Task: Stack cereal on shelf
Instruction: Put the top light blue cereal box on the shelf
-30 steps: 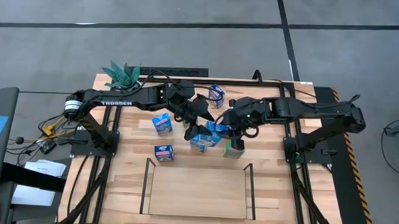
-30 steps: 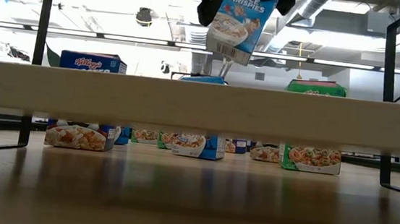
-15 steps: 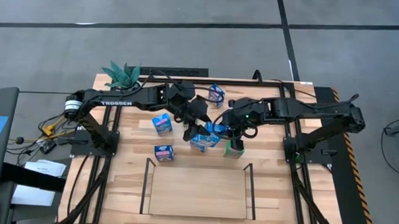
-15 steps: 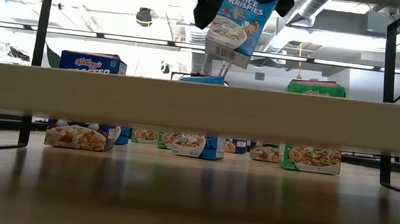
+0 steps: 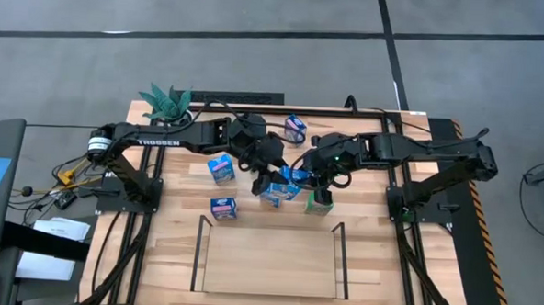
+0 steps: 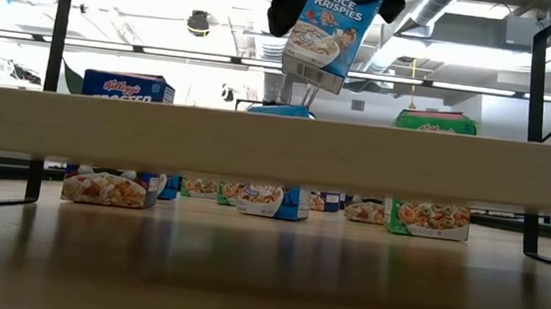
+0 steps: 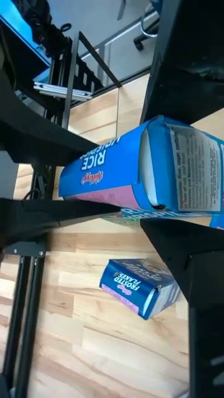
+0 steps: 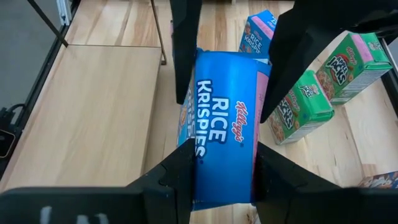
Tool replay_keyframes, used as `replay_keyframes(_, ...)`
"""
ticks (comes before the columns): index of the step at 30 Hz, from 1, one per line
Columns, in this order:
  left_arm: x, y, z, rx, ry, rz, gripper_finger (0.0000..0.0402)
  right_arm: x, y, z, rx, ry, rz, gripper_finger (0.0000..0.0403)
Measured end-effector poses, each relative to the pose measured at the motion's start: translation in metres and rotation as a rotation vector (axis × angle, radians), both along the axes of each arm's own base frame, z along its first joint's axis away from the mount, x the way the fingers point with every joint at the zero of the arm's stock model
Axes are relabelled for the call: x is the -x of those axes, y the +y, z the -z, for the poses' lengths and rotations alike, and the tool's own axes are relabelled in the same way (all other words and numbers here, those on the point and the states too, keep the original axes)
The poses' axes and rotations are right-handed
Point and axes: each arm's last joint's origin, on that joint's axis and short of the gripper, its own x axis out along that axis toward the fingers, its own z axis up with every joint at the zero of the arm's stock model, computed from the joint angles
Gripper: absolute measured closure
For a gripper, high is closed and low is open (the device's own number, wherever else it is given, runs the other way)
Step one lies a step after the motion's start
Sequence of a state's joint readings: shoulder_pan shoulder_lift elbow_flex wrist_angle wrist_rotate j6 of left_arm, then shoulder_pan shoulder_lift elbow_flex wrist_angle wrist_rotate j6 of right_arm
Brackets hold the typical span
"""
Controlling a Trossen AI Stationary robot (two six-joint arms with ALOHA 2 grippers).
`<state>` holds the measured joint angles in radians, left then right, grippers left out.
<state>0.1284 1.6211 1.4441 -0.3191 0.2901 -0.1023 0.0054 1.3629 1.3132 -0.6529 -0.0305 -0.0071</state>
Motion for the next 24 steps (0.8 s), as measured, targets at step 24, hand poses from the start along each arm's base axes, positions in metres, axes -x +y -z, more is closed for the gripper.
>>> replay_keyframes(24,-0.0007,0.0003,-0.0013,0.007,-0.012,-0.012,0.0251,0.0002,-0.0001,0.0006,0.0,0.007,0.0,0.025)
